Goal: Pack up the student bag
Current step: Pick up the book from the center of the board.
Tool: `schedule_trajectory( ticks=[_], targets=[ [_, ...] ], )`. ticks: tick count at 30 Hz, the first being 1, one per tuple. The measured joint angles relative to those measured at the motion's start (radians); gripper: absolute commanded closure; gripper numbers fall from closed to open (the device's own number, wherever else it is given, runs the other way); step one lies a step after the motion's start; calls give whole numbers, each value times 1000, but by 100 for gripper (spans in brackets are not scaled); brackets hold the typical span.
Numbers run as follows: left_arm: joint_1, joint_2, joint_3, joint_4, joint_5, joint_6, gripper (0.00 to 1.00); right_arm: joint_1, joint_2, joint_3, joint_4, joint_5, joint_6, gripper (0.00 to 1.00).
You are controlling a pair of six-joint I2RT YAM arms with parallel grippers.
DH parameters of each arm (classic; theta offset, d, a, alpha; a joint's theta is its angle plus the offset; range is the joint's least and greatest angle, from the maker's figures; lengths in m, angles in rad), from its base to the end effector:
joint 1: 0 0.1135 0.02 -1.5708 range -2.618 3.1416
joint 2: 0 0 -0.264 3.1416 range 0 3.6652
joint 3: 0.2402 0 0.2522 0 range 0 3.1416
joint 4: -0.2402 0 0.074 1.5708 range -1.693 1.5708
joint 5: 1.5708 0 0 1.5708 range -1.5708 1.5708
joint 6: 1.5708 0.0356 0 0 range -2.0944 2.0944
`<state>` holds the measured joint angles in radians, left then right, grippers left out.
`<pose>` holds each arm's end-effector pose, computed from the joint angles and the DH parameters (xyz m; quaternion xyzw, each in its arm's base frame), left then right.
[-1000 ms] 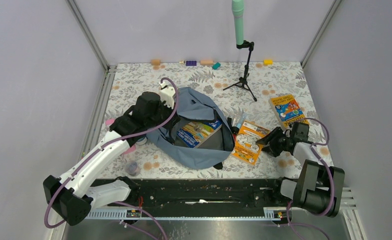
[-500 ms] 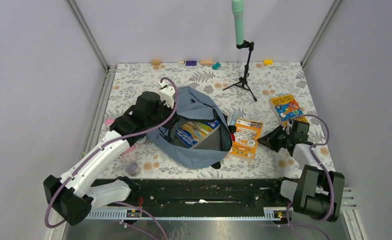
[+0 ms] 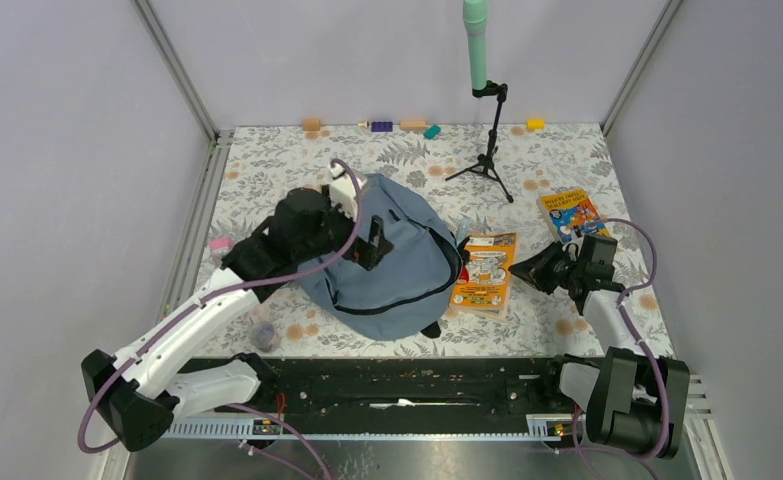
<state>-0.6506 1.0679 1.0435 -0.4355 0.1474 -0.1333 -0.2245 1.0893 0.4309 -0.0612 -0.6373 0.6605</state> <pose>0.1854 -0.1477 0.3503 0.2543 0.8092 -0.2587 0.4621 0.2049 -0.0251 0.1774 0.2535 0.8370 0.3634 0.3211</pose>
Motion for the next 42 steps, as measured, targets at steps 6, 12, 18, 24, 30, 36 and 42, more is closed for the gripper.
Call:
schedule_trajectory(
  ticks=[6, 12, 18, 24, 30, 36, 42],
  targets=[
    [-249, 12, -80, 236, -51, -60, 1, 34, 0, 9, 0, 24, 0, 100],
    [-422, 201, -233, 572, -137, -60, 1, 54, -43, 10, -17, 46, 10, 100],
    [-555, 424, -282, 838, -206, 31, 1, 67, -66, 32, -51, 50, 27, 100],
    [-621, 632, -238, 1004, -239, 105, 1, 75, -68, 59, -77, 46, 37, 100],
    [-645, 780, -133, 1040, -335, 156, 1, 77, -68, 66, -85, 44, 36, 100],
    [-647, 877, -49, 1060, -498, 187, 27, 80, -68, 66, -85, 42, 36, 100],
    [-664, 914, -45, 1114, -621, 265, 83, 82, -68, 66, -85, 42, 36, 76]
  ],
)
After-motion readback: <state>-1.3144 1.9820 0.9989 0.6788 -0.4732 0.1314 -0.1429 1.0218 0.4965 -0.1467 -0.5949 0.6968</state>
